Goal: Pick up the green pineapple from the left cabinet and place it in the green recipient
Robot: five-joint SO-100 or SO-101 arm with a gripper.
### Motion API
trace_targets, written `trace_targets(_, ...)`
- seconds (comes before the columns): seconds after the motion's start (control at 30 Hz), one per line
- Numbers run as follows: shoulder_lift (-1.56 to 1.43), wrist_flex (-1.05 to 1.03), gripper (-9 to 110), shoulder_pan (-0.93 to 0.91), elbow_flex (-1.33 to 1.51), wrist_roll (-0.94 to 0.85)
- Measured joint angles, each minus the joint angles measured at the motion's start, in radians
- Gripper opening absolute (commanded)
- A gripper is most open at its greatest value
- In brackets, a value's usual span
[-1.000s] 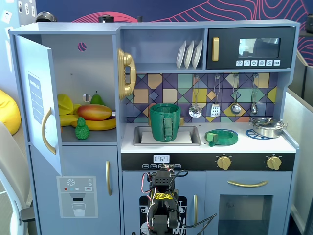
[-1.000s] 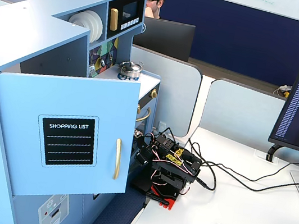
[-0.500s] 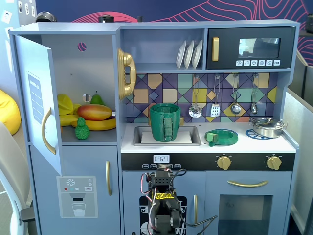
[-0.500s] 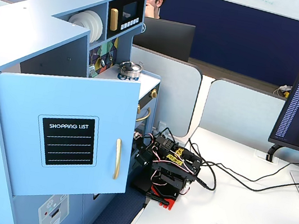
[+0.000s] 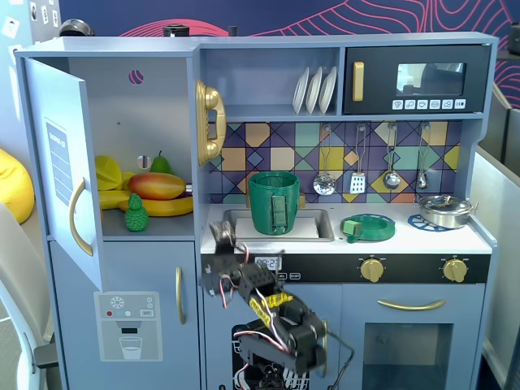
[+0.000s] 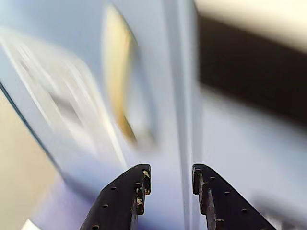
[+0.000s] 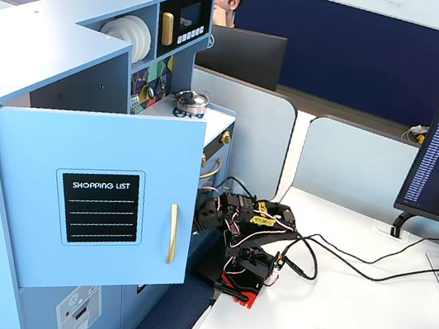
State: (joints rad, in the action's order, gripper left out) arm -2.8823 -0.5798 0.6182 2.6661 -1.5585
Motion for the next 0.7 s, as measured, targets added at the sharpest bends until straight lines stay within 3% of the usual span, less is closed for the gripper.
trace_targets(0.13,0.144,0.112,29,0.018,-0.152,-0.015)
trace_targets(0.27,0.235,0.196,37,0.009,-0.239,-0.040)
trace_targets(0.7,0.457,0.575,42,0.072,-0.347,-0.038)
